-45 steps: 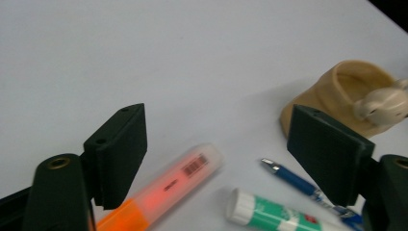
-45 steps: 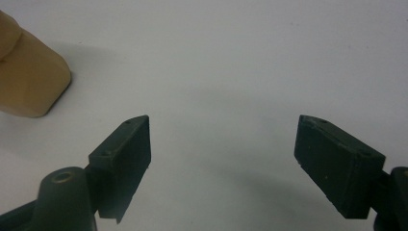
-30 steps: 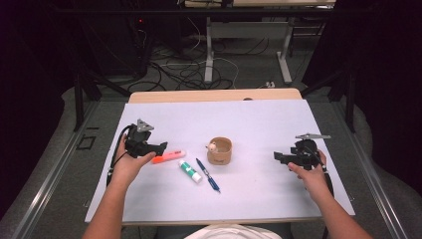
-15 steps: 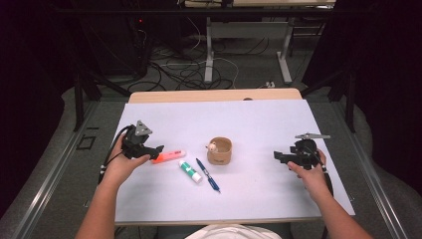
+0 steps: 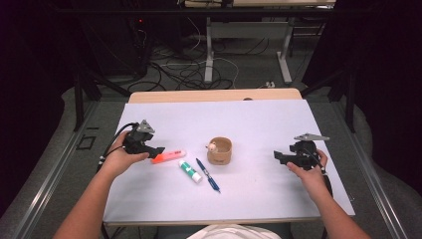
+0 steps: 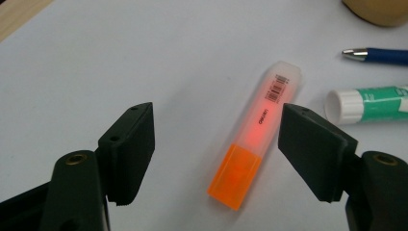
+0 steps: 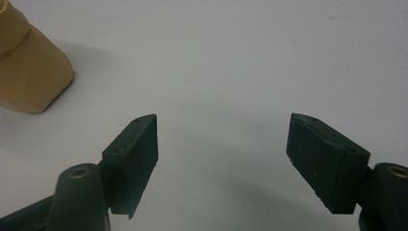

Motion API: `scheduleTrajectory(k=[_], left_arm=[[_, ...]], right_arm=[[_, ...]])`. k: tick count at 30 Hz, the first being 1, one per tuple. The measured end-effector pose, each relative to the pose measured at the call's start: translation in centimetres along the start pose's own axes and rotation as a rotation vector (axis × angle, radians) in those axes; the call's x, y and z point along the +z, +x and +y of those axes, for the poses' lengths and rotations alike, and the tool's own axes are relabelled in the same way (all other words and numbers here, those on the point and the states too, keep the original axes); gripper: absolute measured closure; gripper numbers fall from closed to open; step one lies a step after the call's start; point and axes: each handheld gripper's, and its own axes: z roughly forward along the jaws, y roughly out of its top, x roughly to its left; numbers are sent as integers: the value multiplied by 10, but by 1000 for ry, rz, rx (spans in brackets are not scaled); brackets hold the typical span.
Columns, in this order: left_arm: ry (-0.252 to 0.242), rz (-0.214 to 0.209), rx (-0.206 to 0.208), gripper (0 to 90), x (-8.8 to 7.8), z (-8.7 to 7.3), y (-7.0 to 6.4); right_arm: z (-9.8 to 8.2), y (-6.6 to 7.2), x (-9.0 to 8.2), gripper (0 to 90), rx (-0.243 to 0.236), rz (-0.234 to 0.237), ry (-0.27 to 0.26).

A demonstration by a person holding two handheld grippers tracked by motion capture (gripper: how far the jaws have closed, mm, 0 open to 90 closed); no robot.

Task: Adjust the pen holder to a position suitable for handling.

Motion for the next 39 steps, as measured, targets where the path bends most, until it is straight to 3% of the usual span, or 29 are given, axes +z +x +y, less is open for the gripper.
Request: scheduleTrajectory(k=[4,6,8,12,13,21,24,29,34,39], left_arm=[[21,-32,48,326,2,2,1],[26,-41,75,328,2,4,1],[33,-22,98,328,1,5,0],[63,-41,163,328,2,7,2],[60,-59,164,332,3,7,2],[182,-107,233,362,10,10,-2],[183,-109,248,386,12,11,-4],[245,-91,296,402,17,12,-10],[294,-68,342,431,25,11,-12],[312,-55,361,449,30,9,-12]], right_arm=[[0,2,-1,277,-22,-12,10],[1,3,-2,280,-30,-12,10],[1,4,-2,280,-42,-15,8],[2,5,-2,281,-65,-12,9],[1,5,-2,282,-67,-12,9],[1,4,1,282,-106,-4,12],[1,5,1,284,-115,-5,9],[1,5,2,285,-129,-2,4],[1,5,2,284,-123,6,6],[0,5,2,285,-109,9,7]])
